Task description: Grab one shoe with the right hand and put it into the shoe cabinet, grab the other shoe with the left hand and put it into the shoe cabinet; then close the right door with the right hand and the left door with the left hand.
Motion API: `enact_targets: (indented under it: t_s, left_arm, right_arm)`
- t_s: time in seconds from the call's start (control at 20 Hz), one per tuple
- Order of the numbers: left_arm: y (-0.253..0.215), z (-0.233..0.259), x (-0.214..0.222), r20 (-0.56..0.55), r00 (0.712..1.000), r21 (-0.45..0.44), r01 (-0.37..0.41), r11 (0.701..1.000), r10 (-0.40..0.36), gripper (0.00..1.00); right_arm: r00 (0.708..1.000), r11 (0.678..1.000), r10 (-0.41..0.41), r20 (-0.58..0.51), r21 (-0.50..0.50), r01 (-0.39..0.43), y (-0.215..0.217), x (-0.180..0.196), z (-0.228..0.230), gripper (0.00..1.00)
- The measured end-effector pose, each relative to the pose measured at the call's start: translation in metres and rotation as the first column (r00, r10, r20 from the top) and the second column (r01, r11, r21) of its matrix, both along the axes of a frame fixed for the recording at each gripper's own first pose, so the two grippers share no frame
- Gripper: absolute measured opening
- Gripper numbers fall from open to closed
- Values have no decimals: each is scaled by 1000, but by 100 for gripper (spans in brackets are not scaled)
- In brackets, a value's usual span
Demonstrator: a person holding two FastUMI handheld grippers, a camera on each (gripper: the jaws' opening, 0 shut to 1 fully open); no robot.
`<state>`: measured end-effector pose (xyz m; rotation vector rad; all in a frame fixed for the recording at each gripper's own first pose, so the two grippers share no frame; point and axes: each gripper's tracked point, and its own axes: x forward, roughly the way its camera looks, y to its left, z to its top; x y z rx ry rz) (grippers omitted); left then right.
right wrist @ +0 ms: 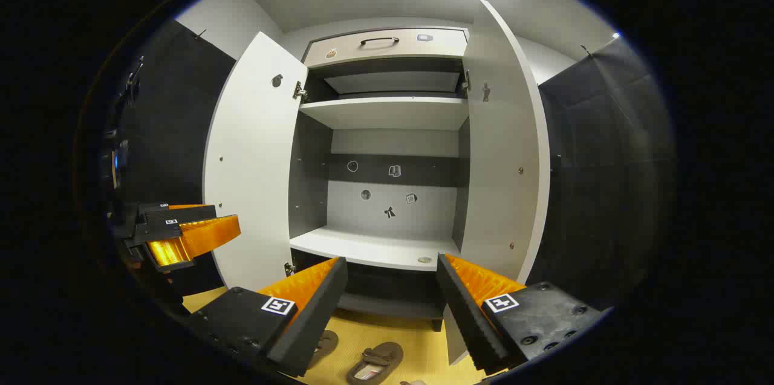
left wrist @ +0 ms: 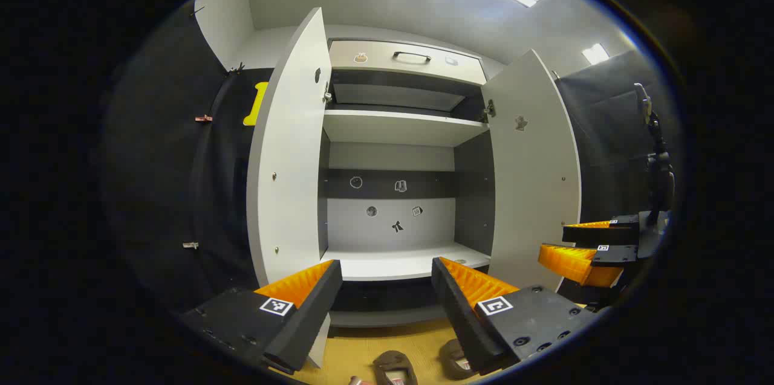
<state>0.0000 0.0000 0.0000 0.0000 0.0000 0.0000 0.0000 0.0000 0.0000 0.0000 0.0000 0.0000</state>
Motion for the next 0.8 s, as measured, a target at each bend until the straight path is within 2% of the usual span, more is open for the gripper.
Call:
enact_targets:
  t_s: [0.8]
  left_arm:
    - [-8,-3,10,-13,1000,15,23,1000,-23,95]
  right_arm:
    - [1000,999,-29,3,37,29,0,-6,-3,98]
